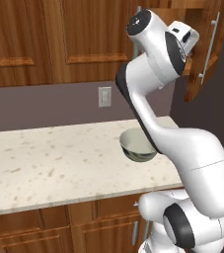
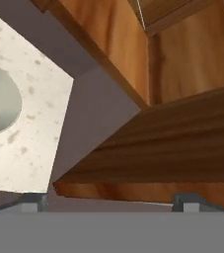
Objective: Open the cabinet and setup a tea strainer by placing it in the bowl upright.
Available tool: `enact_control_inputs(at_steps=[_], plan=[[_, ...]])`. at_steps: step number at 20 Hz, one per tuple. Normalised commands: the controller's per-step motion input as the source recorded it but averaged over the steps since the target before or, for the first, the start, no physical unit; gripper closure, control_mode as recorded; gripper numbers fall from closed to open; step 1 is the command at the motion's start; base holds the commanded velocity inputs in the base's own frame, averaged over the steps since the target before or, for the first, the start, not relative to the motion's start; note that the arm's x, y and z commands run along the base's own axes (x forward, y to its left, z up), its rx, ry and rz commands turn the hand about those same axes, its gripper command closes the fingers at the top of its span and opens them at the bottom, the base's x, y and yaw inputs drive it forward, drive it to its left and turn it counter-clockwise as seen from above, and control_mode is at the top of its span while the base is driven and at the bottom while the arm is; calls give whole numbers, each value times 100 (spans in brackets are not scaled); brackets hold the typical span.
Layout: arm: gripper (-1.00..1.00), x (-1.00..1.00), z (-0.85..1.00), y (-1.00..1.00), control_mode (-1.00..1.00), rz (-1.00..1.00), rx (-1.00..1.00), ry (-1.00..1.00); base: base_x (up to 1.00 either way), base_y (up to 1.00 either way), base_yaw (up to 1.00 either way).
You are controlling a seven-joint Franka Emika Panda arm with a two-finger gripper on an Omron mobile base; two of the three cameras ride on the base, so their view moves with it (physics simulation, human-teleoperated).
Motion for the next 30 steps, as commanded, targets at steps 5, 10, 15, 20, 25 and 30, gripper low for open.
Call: enact_control_inputs(at_steps=[5,10,15,20,25,30], plan=[[-100,1,-6,-32,-100,8,-20,18,0,0,0],[-100,0,-5,-22,-100,2,-22,20,0,0,0],[-100,0,0,-8,-100,0,-24,24,0,0,0],[-100,0,0,-1,-100,1,-25,25,0,0,0],[-100,0,0,5,-100,5,-13,17,0,0,0],[-100,7,0,0,-100,0,-2,1,0,0,0]])
